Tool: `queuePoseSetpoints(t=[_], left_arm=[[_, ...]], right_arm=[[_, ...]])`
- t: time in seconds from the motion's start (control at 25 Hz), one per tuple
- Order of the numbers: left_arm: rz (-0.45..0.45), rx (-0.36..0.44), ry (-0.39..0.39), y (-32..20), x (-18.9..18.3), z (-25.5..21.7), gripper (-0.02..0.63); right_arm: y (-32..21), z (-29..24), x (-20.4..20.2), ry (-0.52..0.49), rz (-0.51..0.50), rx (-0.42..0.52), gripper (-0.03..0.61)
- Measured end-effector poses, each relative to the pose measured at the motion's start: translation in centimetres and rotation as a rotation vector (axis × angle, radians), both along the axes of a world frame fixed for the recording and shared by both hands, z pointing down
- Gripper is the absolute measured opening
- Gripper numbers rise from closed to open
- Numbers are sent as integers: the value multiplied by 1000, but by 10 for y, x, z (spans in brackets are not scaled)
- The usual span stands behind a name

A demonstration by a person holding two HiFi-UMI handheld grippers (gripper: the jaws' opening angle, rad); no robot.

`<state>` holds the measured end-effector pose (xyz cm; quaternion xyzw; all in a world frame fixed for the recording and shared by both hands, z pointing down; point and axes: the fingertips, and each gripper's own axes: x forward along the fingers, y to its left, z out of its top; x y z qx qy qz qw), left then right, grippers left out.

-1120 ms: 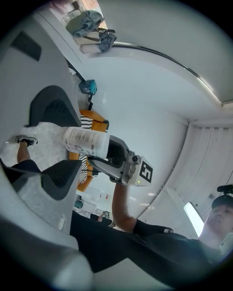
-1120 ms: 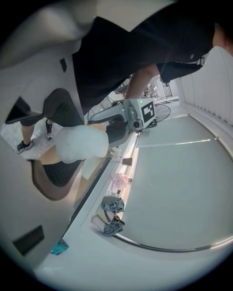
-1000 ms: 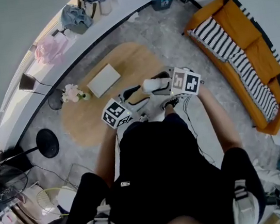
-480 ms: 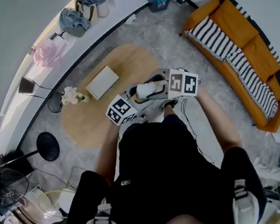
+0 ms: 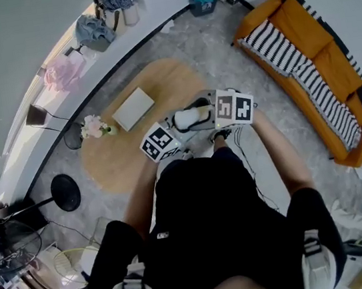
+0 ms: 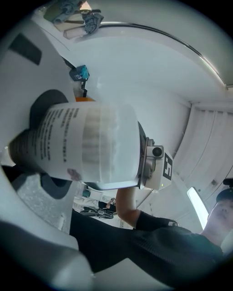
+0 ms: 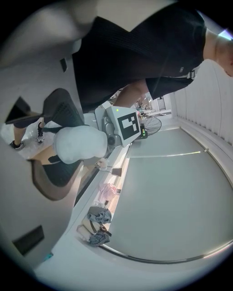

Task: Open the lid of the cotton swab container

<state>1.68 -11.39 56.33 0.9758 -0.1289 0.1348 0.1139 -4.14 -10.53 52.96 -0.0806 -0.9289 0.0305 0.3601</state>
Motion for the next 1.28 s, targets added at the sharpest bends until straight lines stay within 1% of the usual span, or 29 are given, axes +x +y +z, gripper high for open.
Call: queuePoseSetpoints(t=[0.08,0.2,0.28,0.44,0.56,0.72,1.0,1.08,1.2,1.28], left_arm=[[7,3,-19,0,0,2,189],[9,3,-27,-1,0,1,189],[1,3,-30,-2,-2,0,189],[-12,18,-40,-6,-3,3,189],[-18,23,-50,-7,-3,3,189],[-20,23,-46,-4,-2,1,189],[-27,27,-54,0,-1,2,187],[-23,53,-72,2,0,3,187],[-7,99,-129,6,1,5,187],[2,105,-132,8,2,6,188]], right_arm=[[0,1,0,12,-11,14,211],[-2,-2,-1,25,-37,69,212],[-3,-3,-4,40,-59,102,225],[-1,-11,-12,44,-93,108,216],[0,-14,-13,66,-112,116,207],[3,-14,-13,91,-124,95,202],[7,-13,-11,96,-128,58,201],[10,-14,-9,98,-130,35,201],[14,-14,-6,100,-132,-8,199],[16,-15,-4,97,-131,-27,199]])
